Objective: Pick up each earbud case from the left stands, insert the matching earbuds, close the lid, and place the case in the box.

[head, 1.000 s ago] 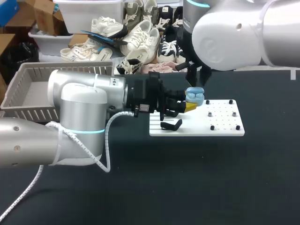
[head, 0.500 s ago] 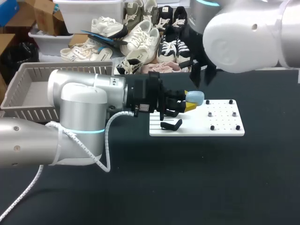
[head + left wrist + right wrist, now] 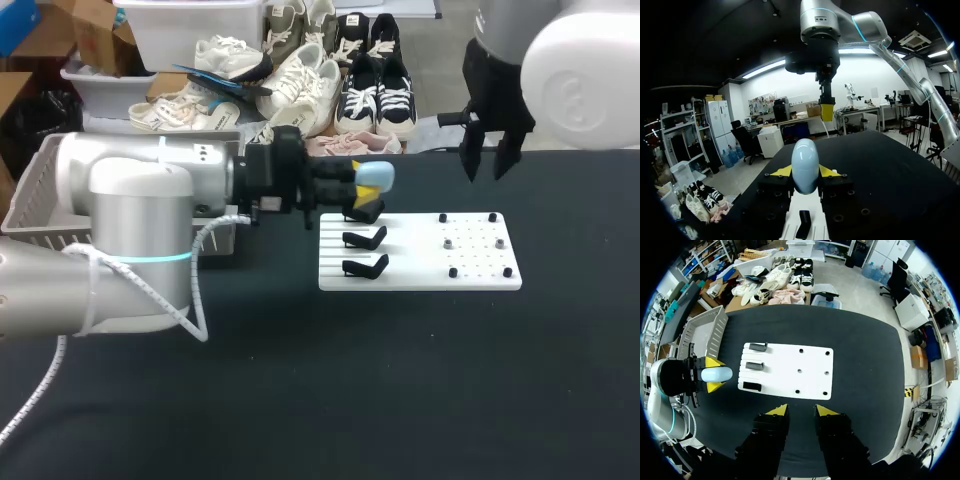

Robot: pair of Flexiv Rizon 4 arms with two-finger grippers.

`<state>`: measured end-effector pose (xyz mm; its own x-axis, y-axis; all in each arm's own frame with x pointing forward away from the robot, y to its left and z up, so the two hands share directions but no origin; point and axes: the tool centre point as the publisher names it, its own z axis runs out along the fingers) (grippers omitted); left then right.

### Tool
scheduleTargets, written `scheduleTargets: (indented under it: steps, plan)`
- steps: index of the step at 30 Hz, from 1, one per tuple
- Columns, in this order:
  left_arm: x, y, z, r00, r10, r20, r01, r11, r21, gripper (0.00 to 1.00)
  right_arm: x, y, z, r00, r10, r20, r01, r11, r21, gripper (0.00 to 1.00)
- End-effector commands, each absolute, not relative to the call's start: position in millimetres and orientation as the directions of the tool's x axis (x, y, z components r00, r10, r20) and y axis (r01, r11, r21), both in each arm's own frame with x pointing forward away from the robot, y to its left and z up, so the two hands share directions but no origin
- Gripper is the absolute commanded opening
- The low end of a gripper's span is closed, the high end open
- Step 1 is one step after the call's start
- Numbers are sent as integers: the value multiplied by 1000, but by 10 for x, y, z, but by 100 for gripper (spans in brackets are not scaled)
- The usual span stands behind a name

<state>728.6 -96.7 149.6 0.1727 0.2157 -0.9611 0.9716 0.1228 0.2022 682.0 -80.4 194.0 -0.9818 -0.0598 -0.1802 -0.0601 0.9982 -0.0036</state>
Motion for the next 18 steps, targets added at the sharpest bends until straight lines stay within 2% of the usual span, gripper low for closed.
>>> scheduleTargets:
  steps: [1, 10, 18]
  plan:
    - [7215, -333, 1667, 181, 255, -950, 944, 226, 240, 0, 6754, -803, 1888, -973, -48, -226, -46, 999, -12, 31]
    - [7471, 620, 1757, 165, 364, -917, 884, 357, 301, 0, 6761, -671, 1809, -983, -5, -184, -2, 1000, -15, 31]
    - [7814, 1230, 1595, 124, 406, -906, 852, 425, 307, 0, 6725, -515, 1857, -985, 41, -167, 47, 998, -32, 30]
